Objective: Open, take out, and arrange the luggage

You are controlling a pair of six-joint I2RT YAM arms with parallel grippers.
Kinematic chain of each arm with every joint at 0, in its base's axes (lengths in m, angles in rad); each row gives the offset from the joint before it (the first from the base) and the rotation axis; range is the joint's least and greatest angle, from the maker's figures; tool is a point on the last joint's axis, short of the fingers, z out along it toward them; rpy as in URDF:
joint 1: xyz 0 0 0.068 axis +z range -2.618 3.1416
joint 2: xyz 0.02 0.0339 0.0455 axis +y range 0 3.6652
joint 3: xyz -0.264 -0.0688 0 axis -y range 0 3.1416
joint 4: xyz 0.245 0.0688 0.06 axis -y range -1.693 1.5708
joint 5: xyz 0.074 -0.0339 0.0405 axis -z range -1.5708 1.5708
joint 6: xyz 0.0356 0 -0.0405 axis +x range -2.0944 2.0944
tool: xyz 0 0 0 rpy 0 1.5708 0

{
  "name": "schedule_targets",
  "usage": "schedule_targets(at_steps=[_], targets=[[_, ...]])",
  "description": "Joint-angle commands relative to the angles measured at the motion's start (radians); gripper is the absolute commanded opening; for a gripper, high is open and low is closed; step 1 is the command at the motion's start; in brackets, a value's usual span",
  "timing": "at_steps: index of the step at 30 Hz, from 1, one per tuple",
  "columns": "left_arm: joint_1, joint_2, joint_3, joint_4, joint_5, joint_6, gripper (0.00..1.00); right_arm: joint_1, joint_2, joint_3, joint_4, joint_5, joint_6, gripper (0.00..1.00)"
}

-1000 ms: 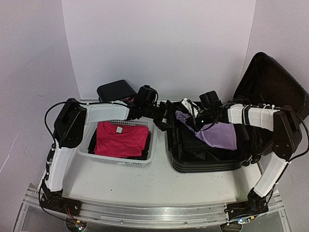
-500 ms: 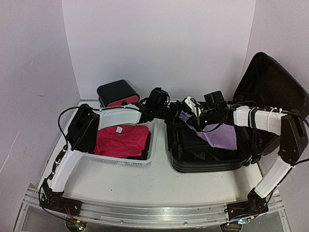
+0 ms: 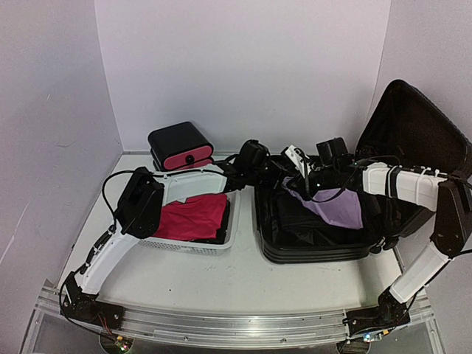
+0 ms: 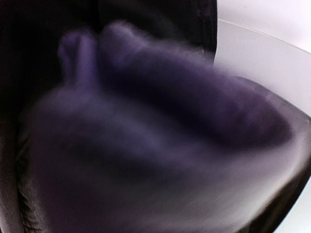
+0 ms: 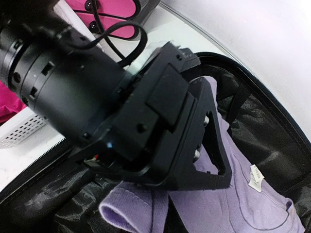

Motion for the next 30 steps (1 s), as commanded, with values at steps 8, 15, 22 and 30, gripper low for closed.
schedule_targets(at_steps=[8,15,22,30], targets=[[0.018,0.032,0.149,-0.122,-0.093,0.236,0.21,0.004,-0.096,-0.01,-0.015,-0.051,0.005,0.0],[0.0,-0.115,0.062,-0.123,-0.101,0.441,0.0,0.006,-0.162,0.025,-0.181,0.003,0.125,0.34],[-0.034,-0.359,-0.211,-0.123,-0.15,0.537,0.0,0.007,-0.286,0.13,-0.506,0.199,0.395,0.77],[-0.025,-0.583,-0.506,-0.132,-0.141,0.565,0.0,0.008,-0.447,0.117,-0.619,0.304,0.411,0.84]])
